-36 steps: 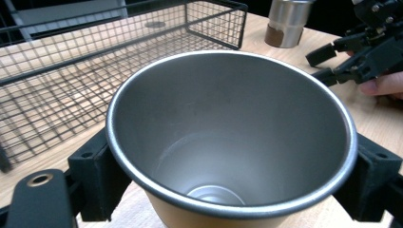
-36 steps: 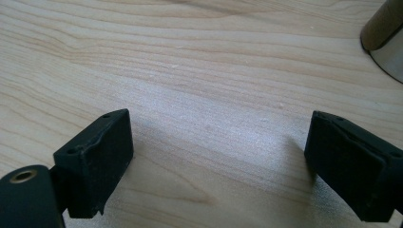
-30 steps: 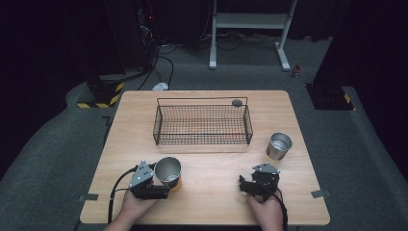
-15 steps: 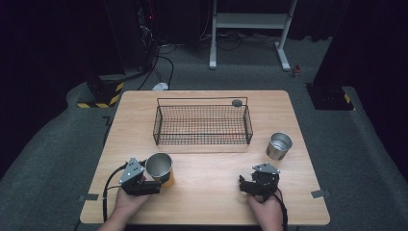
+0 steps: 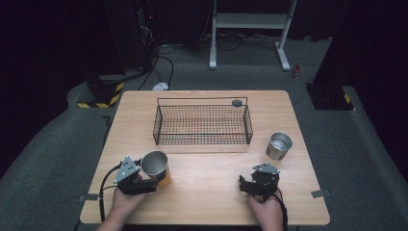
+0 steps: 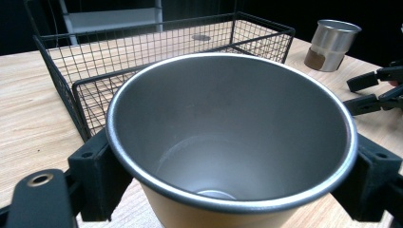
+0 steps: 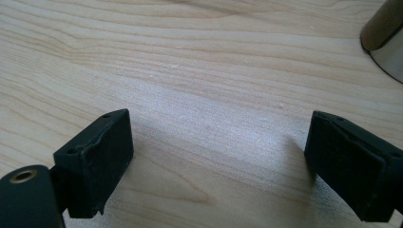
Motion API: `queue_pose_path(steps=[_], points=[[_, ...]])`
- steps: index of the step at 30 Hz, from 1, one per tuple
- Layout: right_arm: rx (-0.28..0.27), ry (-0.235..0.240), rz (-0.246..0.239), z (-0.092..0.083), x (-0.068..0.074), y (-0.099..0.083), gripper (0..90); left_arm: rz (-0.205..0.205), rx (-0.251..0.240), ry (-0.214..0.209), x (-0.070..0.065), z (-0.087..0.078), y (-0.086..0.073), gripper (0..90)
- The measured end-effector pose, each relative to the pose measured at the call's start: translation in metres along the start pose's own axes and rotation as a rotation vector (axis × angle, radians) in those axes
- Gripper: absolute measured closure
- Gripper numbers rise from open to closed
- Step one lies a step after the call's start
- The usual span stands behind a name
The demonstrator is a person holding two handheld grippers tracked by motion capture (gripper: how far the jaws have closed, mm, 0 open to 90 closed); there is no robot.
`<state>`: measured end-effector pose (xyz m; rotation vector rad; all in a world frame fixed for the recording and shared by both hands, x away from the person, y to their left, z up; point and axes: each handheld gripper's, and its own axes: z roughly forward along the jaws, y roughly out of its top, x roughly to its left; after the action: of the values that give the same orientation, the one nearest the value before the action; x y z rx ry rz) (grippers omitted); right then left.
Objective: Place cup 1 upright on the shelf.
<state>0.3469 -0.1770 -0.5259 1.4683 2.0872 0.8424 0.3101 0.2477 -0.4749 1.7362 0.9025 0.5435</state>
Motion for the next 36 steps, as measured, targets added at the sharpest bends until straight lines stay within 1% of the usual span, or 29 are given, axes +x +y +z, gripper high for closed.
queue_pose_path(steps=[5,7,10,14,17,23,29,31,33,36], points=[[0.0,0.0,0.0,0.0,0.0,0.0,8.9,0.009,-0.005,0.008,-0.001,0.0,0.0,14.0],[0.0,0.0,0.0,0.0,0.0,0.0,8.9,0.019,-0.003,0.013,-0.002,0.0,0.0,14.0],[0.0,0.0,0.0,0.0,0.0,0.0,8.9,0.019,-0.003,0.013,-0.004,0.002,0.0,14.0],[0.0,0.0,0.0,0.0,0.0,0.0,9.0,0.041,-0.003,0.022,-0.009,0.003,0.002,14.0],[0.0,0.0,0.0,0.0,0.0,0.0,9.1,0.05,-0.013,0.019,-0.011,0.002,0.003,14.0],[0.0,0.001,0.0,0.0,0.0,0.0,9.1,0.039,-0.013,0.016,-0.01,0.002,0.004,14.0],[0.0,0.001,-0.001,0.0,0.0,0.0,9.1,0.045,-0.029,0.019,-0.01,0.0,0.007,14.0],[0.0,0.001,0.0,0.0,0.0,0.0,9.1,0.043,-0.031,0.012,-0.01,0.0,0.009,14.0],[0.0,0.001,-0.001,0.0,0.0,0.0,9.1,0.034,-0.028,-0.007,-0.01,0.001,0.011,14.1],[0.0,0.001,-0.001,0.0,0.0,0.0,9.1,0.032,-0.035,-0.013,-0.011,0.002,0.014,14.1]])
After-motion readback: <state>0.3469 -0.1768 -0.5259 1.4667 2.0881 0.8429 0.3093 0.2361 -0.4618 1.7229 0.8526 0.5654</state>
